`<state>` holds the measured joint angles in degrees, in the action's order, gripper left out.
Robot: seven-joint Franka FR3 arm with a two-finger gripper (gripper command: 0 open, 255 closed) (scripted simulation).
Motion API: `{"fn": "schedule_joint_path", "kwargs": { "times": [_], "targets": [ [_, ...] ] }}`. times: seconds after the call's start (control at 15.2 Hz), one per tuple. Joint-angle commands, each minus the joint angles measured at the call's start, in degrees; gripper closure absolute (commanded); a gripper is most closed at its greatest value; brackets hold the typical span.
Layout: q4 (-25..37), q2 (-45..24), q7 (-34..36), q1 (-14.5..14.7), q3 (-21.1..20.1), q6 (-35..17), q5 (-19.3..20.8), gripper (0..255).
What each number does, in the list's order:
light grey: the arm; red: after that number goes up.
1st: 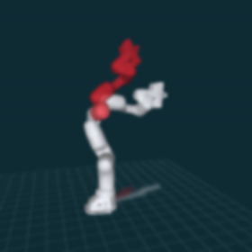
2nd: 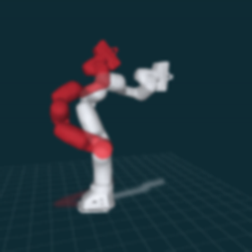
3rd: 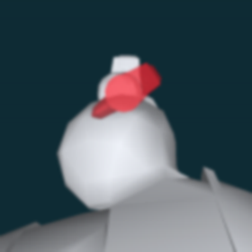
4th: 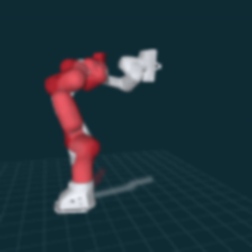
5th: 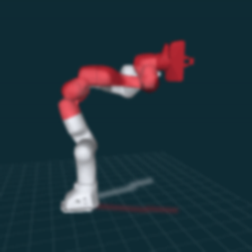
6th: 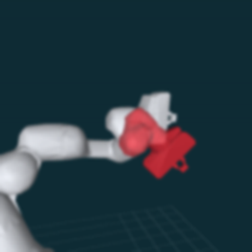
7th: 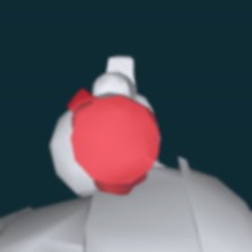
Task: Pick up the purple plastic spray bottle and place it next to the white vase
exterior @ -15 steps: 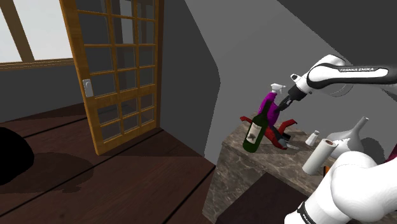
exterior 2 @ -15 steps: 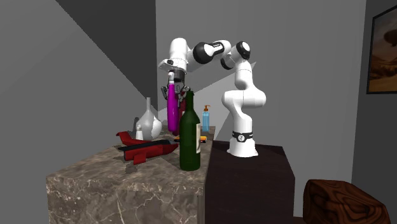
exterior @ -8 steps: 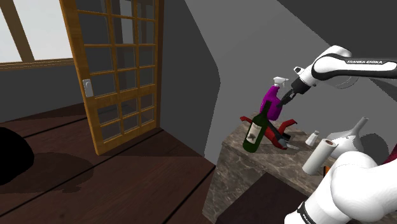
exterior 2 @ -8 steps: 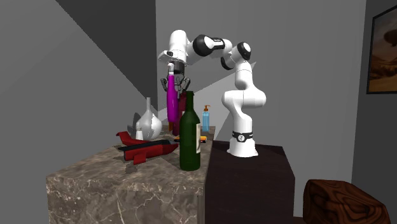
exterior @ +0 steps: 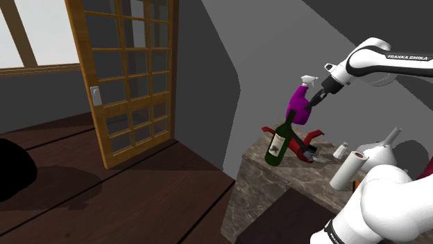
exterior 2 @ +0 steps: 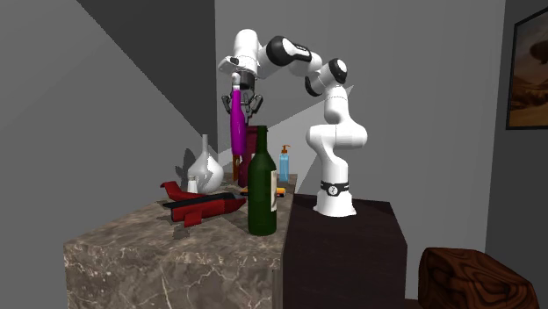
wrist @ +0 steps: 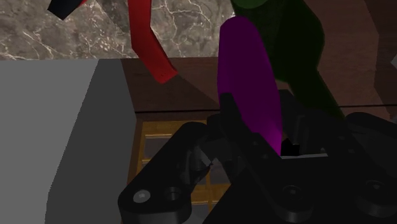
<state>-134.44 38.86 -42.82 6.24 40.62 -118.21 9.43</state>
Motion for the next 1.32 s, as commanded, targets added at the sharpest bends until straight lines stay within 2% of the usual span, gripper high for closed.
{"fn": "schedule_joint_path", "kwargs": {
  "times": [0.0,1.25],
  "targets": [
    [1.6,0.1,0.3,0.1,-0.5,1.7,-0.2,255],
    [17.1,-2.0,2.0,2.0,-3.5,15.2,-2.6,255]
  ]
}}
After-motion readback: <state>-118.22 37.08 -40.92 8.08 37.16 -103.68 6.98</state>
